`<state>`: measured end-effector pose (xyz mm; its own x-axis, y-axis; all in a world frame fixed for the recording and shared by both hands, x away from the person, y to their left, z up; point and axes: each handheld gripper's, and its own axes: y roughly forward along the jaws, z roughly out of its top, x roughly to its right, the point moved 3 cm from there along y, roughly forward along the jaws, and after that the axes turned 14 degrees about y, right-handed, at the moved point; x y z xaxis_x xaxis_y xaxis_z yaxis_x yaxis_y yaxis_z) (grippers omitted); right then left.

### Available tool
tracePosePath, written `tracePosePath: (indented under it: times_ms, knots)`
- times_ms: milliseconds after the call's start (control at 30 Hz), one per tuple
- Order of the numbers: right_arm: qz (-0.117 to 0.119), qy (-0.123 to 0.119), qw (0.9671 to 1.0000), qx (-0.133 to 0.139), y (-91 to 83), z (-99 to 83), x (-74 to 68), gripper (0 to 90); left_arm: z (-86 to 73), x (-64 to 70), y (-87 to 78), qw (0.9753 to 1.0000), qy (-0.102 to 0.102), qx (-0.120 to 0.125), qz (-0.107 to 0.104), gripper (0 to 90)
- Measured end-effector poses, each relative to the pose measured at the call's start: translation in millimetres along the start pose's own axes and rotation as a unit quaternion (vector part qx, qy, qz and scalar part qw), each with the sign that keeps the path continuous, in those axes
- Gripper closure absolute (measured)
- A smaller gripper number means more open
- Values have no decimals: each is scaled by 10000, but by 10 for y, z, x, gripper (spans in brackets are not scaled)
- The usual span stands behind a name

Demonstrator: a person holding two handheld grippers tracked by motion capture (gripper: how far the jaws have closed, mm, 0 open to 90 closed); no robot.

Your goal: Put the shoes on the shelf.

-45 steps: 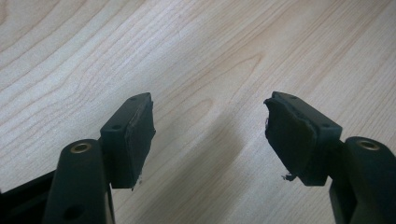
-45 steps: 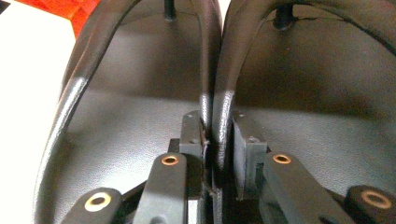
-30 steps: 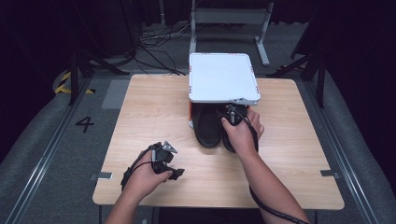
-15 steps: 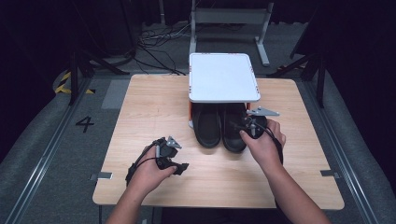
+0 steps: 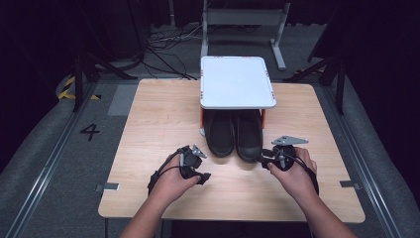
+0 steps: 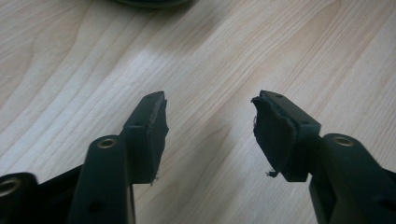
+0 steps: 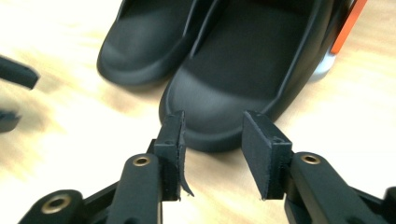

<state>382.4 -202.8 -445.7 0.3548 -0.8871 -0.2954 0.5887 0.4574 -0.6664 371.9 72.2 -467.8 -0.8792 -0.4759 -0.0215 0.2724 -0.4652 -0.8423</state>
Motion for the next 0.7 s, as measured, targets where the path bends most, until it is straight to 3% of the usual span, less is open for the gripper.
tracePosePath:
  times_ms: [200,300,400,533,700]
  knots:
    - [9,-1,9996,-286,24,-124,59,659,46,43,82,9999,-102,99,0,524]
    - [45,-40,9993,-381,47,-172,57,679,87,33,101,9998,-122,138,100,548]
    - [33,-125,9990,-425,88,-220,46,736,153,51,147,9997,-200,121,11,623]
    - [24,-221,9975,-668,163,-270,16,832,281,70,247,9999,-95,54,-72,732]
    - [114,-167,9960,-874,236,-263,-22,865,403,43,351,9999,-71,-26,-114,790]
